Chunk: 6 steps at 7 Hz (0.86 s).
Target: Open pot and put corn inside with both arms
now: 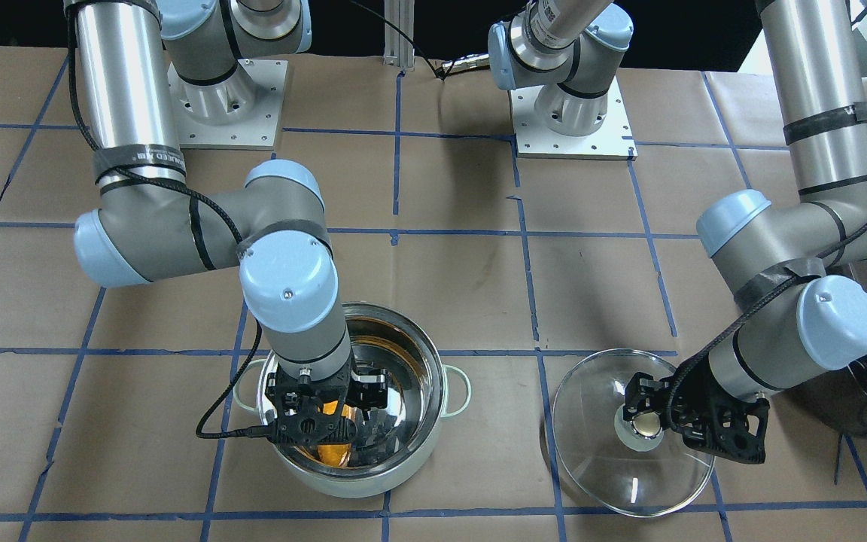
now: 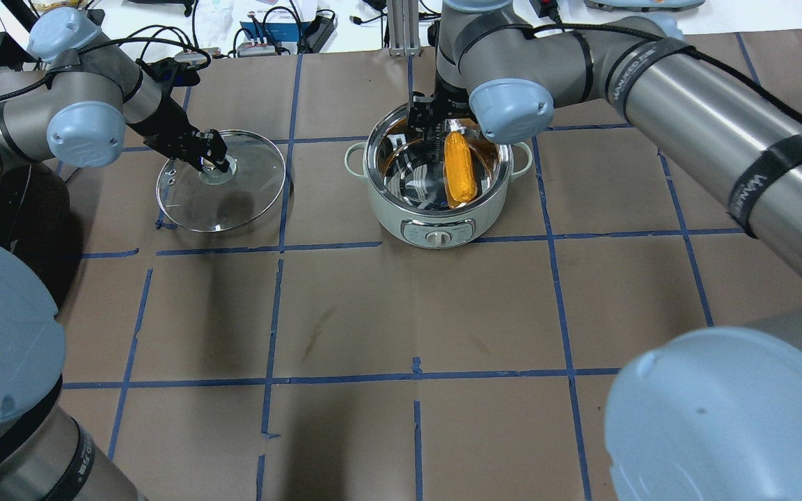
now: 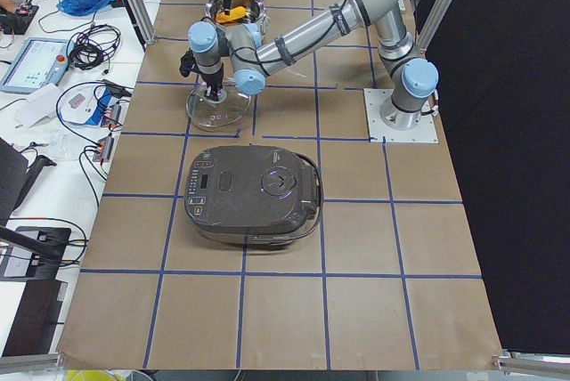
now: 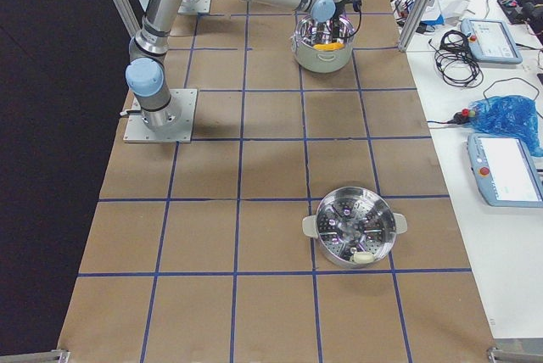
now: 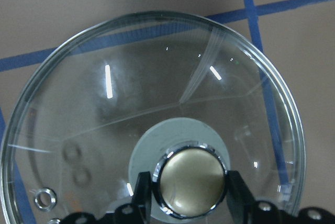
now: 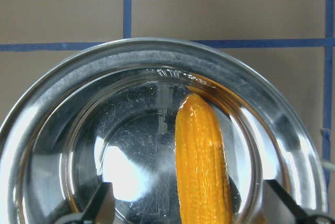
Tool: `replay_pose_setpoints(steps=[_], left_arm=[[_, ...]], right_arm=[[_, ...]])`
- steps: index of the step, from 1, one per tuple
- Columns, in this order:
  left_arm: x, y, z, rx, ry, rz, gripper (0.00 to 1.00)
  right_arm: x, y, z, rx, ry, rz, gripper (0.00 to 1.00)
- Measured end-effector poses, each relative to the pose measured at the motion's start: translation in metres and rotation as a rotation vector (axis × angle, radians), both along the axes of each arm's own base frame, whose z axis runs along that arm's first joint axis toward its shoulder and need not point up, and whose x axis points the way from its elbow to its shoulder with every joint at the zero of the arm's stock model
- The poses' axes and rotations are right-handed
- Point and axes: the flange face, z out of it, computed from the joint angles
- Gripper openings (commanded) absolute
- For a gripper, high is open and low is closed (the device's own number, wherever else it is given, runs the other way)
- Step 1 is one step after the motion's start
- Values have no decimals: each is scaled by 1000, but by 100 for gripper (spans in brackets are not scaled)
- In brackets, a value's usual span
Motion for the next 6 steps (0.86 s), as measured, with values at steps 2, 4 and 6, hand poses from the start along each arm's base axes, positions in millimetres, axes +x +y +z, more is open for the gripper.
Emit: replay_pose_setpoints(steps=[2,4,6], left_arm=[[1,-1,-3,-7,-4,4,100],[-8,0,12,5,-11,35,100],[-61,3,38,17,-5,132,100]], right_arm=[[-48,39,84,29,8,-48,100],[-90,63,127,43,15,-52,95],[-105,82,131,72,22,-53,91]])
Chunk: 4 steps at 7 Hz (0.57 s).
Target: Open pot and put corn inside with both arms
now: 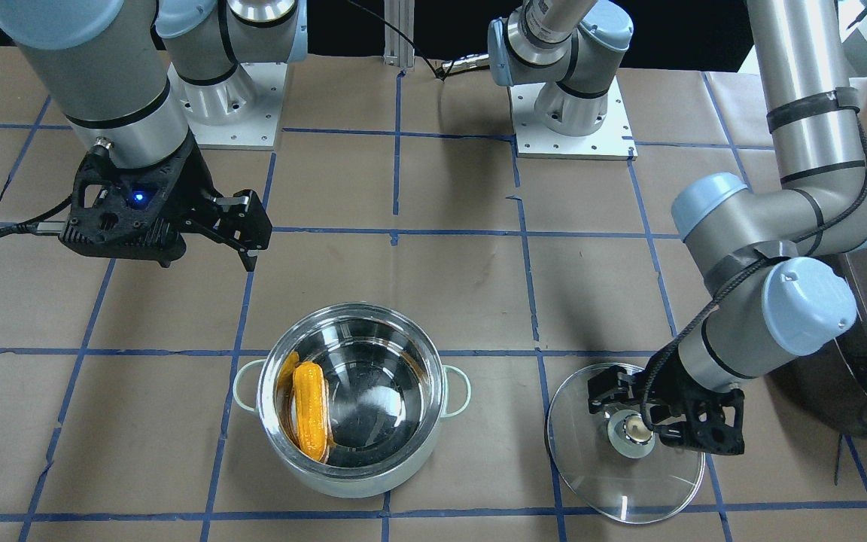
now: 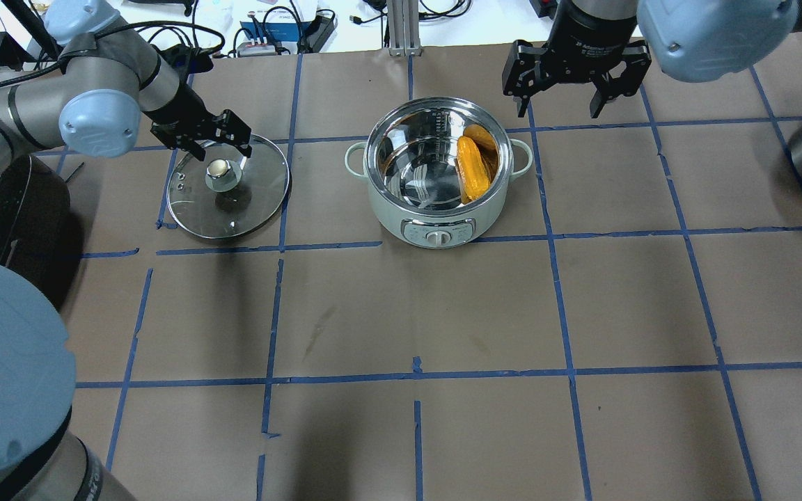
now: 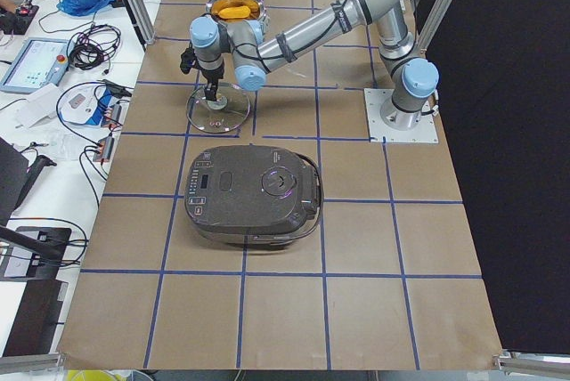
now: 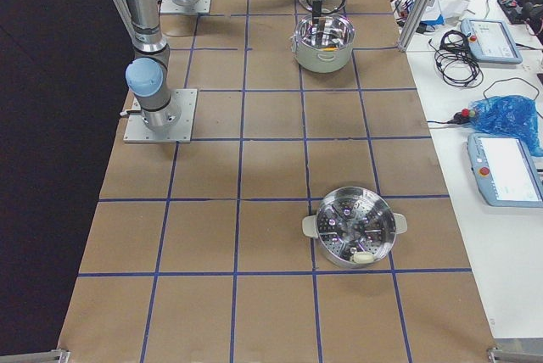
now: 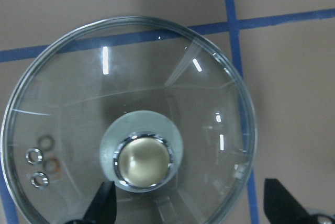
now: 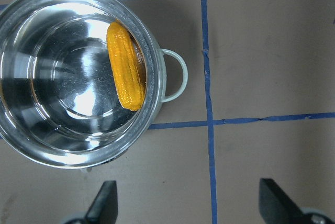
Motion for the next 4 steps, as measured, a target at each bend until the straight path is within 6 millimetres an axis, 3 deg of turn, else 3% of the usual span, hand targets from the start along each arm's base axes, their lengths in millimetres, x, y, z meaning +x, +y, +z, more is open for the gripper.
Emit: replay_pose_setpoints(steps=[2,4], left_arm=[[-68,4,53,-40,-34,8,100],[-102,40,130,-44,-116,-27,100]], right_arm=[[-14,10,2,4,2,-17,97],[-27,9,6,-2,-1,-35,97]])
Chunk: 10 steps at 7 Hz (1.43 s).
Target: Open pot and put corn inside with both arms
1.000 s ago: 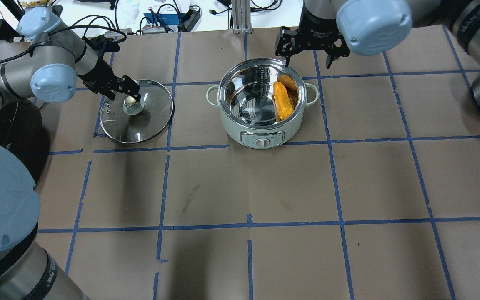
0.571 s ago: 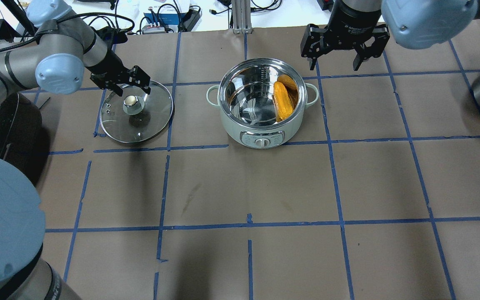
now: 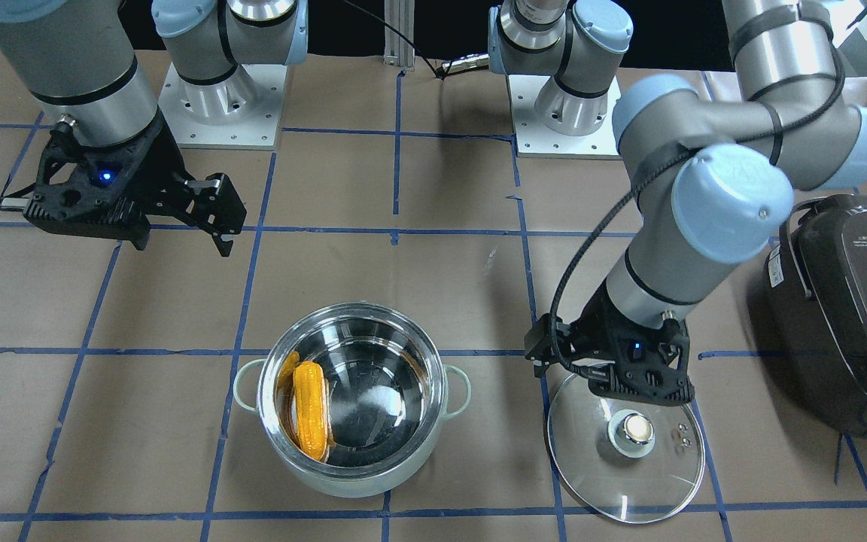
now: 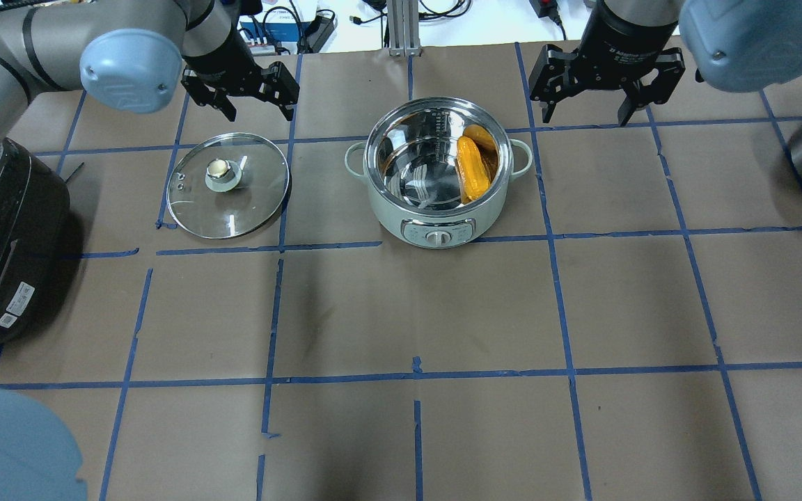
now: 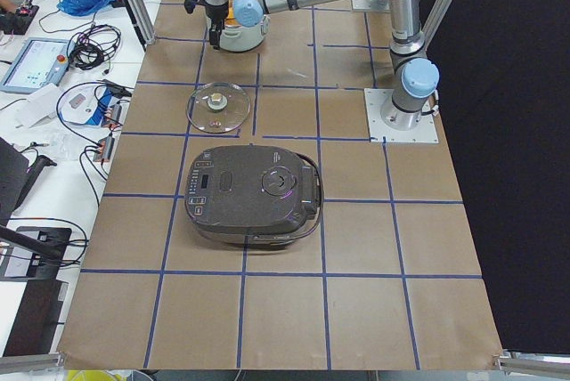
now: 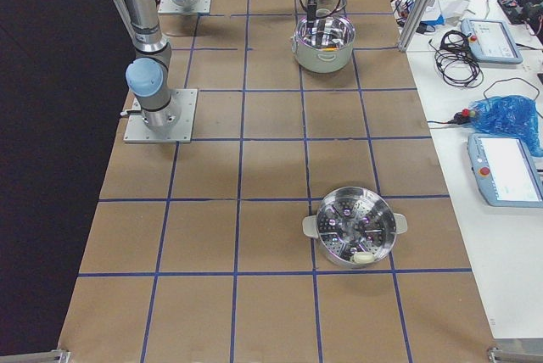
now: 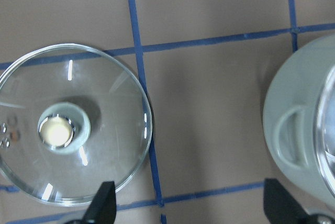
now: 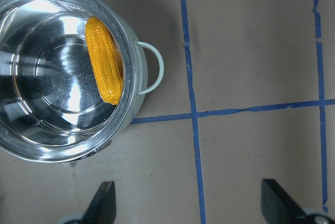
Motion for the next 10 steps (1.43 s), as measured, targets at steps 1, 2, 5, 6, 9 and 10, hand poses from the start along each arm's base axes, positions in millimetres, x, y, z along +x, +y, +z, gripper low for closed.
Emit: replay_pose_setpoints(steps=[1,2,5,6,9,10], left_arm=[[-4,27,38,3,-13,-6,100],[-5,54,68,8,-19,-7,100],[-1,91,95,47,-35,-3,100],[2,95,96,59,-53,0,100],[8,101,98,80,-79,3,100],[8,101,98,81,-79,3,100]], right_arm=[[-4,0,1,-1,-1,-6,97],[-6,0,3,-4,-2,-10,97],[-7,0,4,5,-2,-14,97],[-7,1,5,11,-3,-14,96],[-6,2,7,15,-4,-14,97],[-4,3,8,14,-3,-13,97]])
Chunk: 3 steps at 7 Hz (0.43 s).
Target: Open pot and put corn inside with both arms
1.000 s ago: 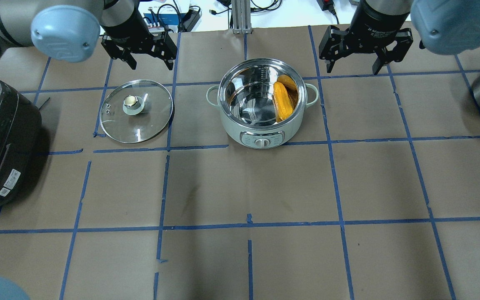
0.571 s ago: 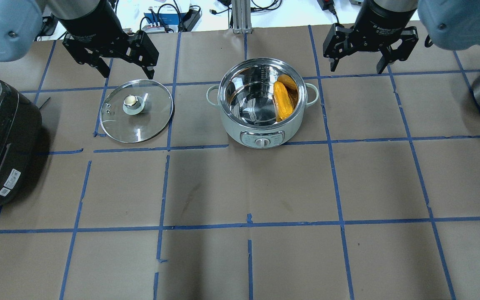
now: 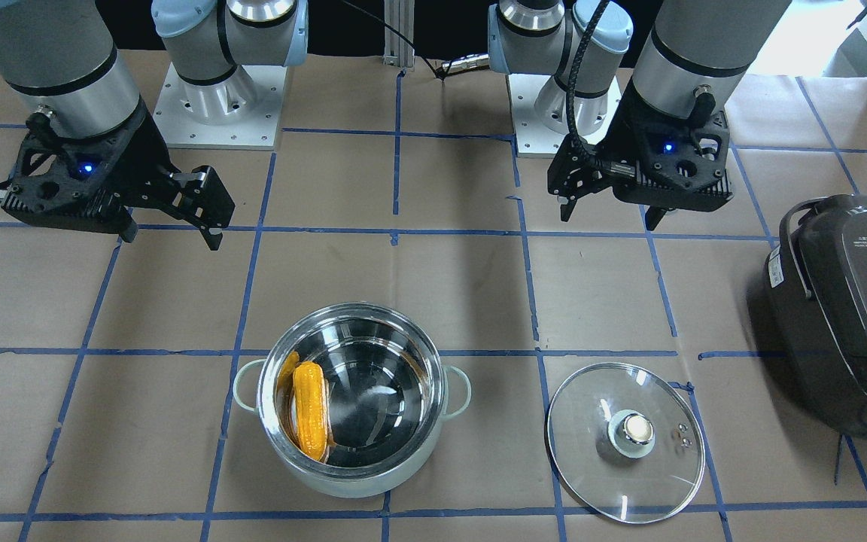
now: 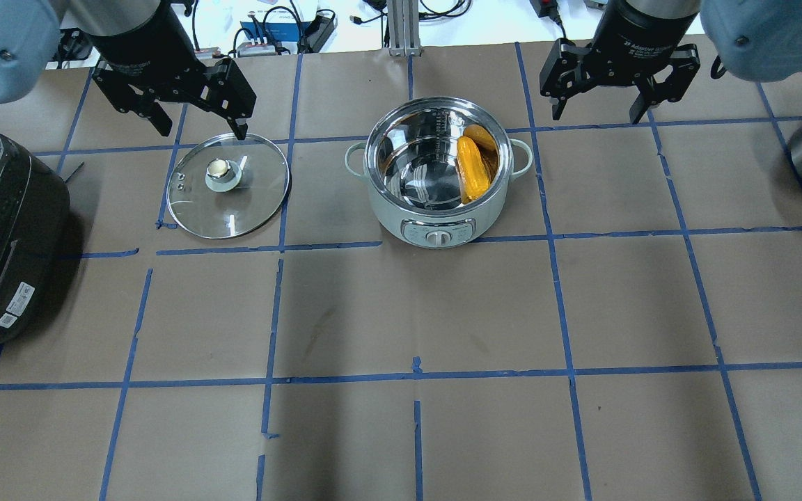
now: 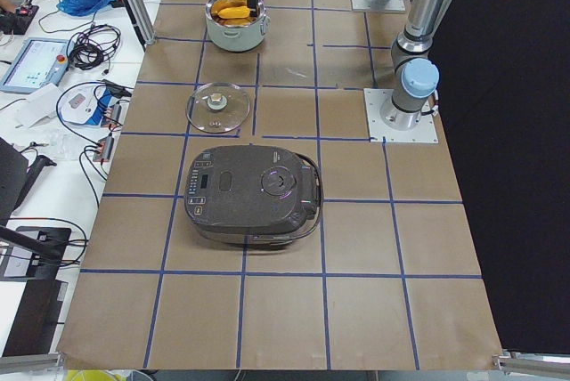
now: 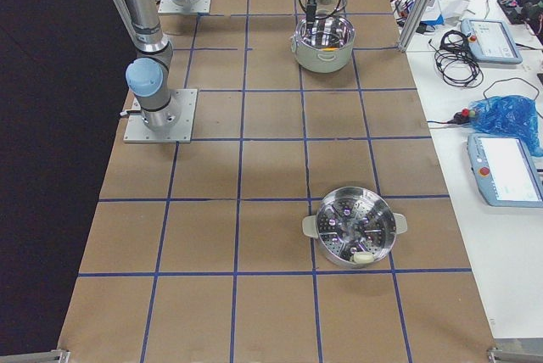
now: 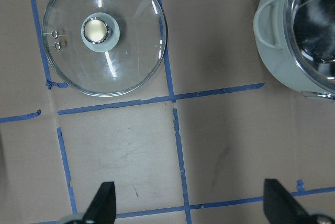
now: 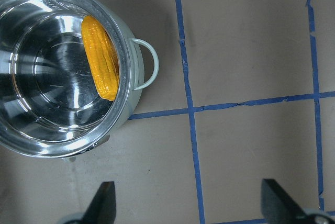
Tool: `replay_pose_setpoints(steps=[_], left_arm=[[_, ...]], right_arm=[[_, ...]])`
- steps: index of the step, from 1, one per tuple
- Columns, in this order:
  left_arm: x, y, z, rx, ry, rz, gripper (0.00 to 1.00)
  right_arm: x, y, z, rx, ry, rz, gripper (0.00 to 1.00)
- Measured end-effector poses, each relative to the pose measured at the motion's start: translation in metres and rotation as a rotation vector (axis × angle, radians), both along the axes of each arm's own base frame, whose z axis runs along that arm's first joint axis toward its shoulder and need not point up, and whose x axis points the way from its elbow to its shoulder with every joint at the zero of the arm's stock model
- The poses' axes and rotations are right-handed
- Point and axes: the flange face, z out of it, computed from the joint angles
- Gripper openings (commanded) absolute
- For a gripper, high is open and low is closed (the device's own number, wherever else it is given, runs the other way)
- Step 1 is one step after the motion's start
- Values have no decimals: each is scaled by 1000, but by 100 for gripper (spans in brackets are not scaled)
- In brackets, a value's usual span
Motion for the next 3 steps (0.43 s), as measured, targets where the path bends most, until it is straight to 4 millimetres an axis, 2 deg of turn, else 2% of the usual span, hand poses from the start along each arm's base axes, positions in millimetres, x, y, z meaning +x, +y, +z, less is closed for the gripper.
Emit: replay_pose_setpoints(steps=[3], left_arm=[[1,0,0,-1,2,0,100]], right_arm=[[3,2,-4,10,2,5,97]])
